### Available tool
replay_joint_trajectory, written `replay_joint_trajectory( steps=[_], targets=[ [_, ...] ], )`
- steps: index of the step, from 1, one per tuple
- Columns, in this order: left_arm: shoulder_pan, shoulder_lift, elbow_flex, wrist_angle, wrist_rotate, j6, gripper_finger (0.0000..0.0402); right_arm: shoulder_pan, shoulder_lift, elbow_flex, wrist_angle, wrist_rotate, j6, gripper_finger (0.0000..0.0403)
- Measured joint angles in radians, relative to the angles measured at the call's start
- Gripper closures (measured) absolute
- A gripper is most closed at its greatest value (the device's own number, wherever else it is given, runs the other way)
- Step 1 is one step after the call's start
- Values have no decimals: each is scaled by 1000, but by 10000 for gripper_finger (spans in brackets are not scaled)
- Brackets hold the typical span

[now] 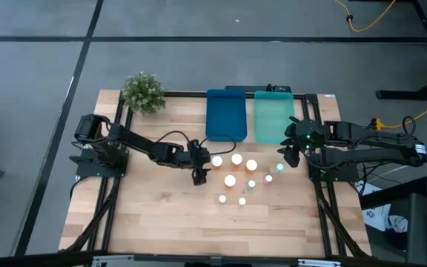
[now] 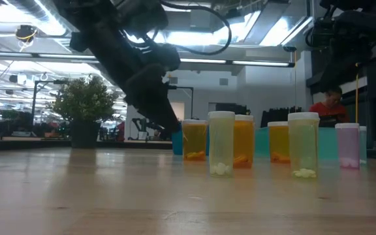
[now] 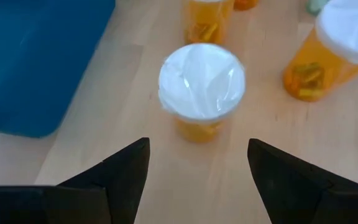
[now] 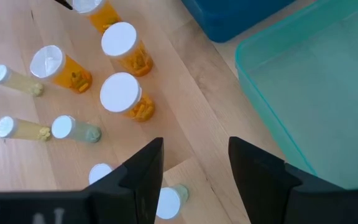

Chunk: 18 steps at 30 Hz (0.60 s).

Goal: Pick and place medicine bottles into bin by pill shape (circle, oval)
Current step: Put the large orange medicine bottle into the blue bin

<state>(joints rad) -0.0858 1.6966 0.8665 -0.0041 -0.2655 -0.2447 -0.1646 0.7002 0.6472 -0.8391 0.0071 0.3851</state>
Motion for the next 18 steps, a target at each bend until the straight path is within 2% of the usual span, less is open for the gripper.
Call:
replay_joint_trajectory(
  steps=[10, 18],
  targets=[
    [20, 68, 0, 104, 26, 17, 138, 0, 0, 0, 5, 1, 0, 220],
    [25, 68, 0, 184, 26, 49, 138, 0, 0, 0, 5, 2, 0, 220]
  ],
)
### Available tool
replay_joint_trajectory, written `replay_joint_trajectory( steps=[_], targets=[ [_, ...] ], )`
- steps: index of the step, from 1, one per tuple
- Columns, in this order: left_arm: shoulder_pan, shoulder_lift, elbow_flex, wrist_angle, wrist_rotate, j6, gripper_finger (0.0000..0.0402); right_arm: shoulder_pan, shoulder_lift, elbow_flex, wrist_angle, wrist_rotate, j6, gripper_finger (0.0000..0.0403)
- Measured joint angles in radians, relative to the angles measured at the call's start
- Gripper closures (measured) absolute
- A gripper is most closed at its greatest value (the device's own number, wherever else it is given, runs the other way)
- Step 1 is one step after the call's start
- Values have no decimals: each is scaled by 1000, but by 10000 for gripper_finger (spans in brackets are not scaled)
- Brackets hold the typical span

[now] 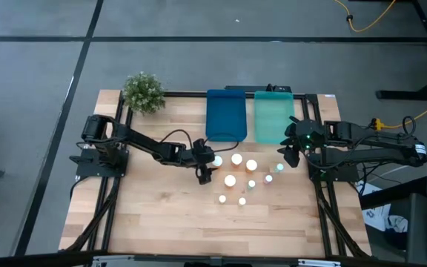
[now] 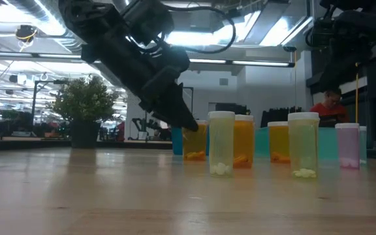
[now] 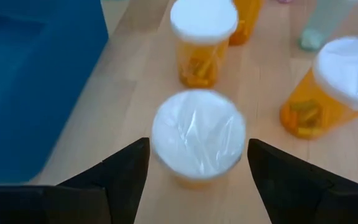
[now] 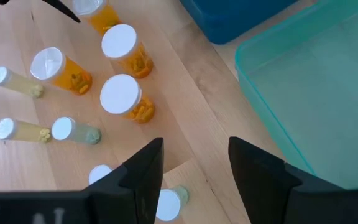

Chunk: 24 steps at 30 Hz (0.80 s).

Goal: Pick and place medicine bottles into bin by pill shape (circle, oval)
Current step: Put the large orange medicine bottle into the blue bin

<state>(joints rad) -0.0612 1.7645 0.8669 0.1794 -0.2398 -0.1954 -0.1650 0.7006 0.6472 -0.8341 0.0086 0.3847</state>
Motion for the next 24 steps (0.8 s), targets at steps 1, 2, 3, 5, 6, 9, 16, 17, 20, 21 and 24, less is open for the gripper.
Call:
replay_joint_trajectory(
  steps=[1, 2, 3, 5, 6, 9, 16, 17, 20, 21, 24],
  targets=[
    [0, 0, 0, 1, 1, 4, 138, 0, 0, 0, 0, 0, 0, 220],
    [2, 0, 0, -1, 4, 5, 138, 0, 0, 0, 0, 0, 0, 220],
    [3, 0, 0, -2, 6, 6, 138, 0, 0, 0, 0, 0, 0, 220],
    [5, 0, 0, 0, 6, 8, 138, 0, 0, 0, 0, 0, 0, 220],
    [6, 0, 0, 4, 6, 16, 138, 0, 0, 0, 0, 0, 0, 220],
    [14, 9, 0, 32, 7, 22, 138, 0, 0, 0, 0, 0, 0, 220],
    [32, 31, -2, 49, 53, 25, 138, 0, 0, 0, 5, 0, 1, 220],
    [34, 35, 0, 64, 57, 29, 138, 0, 0, 0, 5, 0, 4, 220],
    [36, 36, 0, 77, 57, 31, 138, 0, 0, 0, 5, 0, 4, 220],
    [36, 36, 0, 83, 57, 32, 138, 0, 0, 0, 5, 0, 3, 220],
    [36, 36, 0, 80, 58, 33, 138, 0, 0, 0, 7, 21, 2, 220]
  ],
)
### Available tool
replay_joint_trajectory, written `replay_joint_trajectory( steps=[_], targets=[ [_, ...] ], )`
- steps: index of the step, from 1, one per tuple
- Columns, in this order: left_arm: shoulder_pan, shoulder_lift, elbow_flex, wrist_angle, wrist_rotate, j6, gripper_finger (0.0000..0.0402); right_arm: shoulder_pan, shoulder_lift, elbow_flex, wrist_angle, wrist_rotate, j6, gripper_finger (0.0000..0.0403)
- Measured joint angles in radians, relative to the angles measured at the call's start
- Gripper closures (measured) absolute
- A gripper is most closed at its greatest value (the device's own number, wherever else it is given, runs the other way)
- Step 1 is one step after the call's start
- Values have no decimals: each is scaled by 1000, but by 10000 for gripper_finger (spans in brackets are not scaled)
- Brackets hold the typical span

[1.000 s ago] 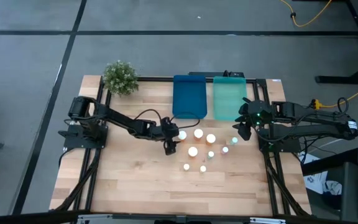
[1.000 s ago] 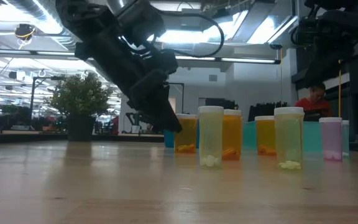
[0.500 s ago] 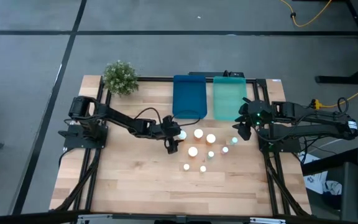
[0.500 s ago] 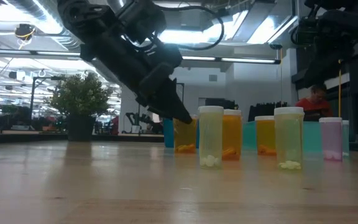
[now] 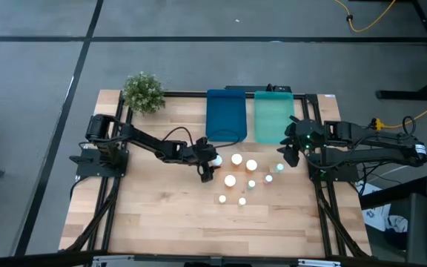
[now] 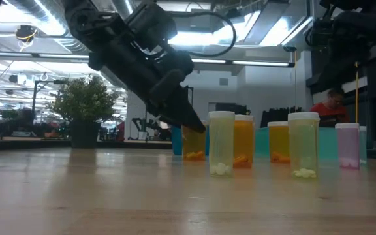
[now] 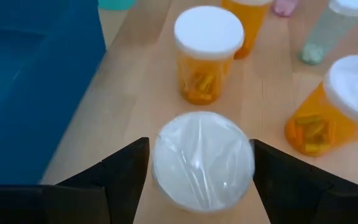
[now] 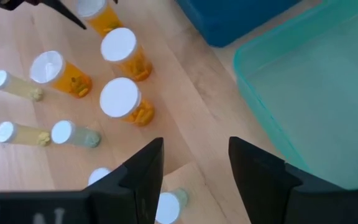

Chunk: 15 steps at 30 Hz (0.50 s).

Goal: Pick and place medicine bottles into bin by pill shape (circle, oval)
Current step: Put the large orange medicine bottle into the blue bin

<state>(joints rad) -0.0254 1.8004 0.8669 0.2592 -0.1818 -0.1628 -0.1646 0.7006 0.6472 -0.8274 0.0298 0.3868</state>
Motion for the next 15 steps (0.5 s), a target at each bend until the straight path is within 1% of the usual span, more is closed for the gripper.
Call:
replay_joint_trajectory(
  steps=[5, 12, 15],
  targets=[
    [0, 0, 0, 2, 1, 16, 138, 0, 0, 0, 0, 48, -2, 220],
    [0, 0, 0, 5, 0, 54, 138, 0, 0, 0, 0, 57, -2, 220],
    [0, 0, 0, 5, 1, 53, 148, 0, 0, 0, 0, 57, -2, 220]
  ],
)
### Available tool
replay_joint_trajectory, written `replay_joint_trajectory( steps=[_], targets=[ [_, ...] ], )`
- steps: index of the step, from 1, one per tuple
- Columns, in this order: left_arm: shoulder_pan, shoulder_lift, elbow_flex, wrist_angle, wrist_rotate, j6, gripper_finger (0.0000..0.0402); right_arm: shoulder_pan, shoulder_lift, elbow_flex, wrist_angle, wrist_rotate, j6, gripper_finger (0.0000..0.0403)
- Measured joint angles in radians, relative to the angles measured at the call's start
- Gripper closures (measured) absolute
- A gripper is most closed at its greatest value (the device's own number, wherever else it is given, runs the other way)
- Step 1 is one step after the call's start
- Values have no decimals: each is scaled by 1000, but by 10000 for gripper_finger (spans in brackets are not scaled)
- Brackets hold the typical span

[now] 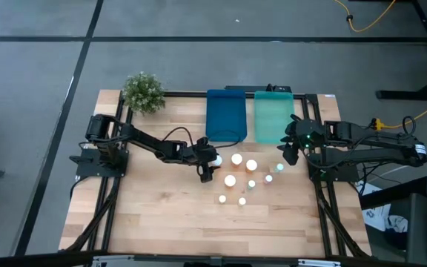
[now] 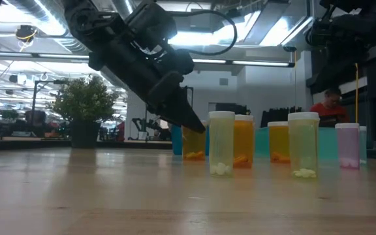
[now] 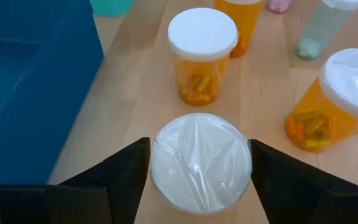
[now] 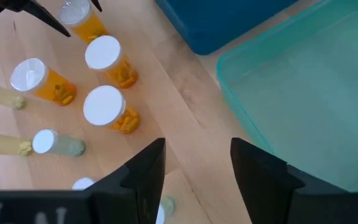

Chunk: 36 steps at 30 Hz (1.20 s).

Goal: Pick and place medicine bottles into bin by pill shape (circle, oval)
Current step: Put the large orange medicine bottle into the blue bin

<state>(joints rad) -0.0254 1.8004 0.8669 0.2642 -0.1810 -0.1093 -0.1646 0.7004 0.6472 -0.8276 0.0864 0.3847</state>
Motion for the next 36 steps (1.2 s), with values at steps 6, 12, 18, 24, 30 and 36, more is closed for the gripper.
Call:
replay_joint_trajectory(
  steps=[6, 12, 18, 24, 30, 36],
  targets=[
    [0, 0, 0, 1, -2, -16, 206, 0, 0, 0, 0, 0, 0, 220],
    [0, 0, 0, 1, -17, -44, 220, 0, 0, 0, 0, 2, 0, 220],
    [-18, -50, 18, -21, -19, -51, 220, 0, 0, 0, -1, 2, -4, 220],
    [-35, -144, 133, -192, -66, -69, 220, 0, 0, 0, -4, 2, -2, 220],
    [27, -169, 280, -303, -170, 53, 220, 0, -1, 0, 0, 2, -2, 220],
    [214, -155, 328, -314, -34, 93, 220, 0, -1, 0, 1, 2, -2, 220]
  ],
)
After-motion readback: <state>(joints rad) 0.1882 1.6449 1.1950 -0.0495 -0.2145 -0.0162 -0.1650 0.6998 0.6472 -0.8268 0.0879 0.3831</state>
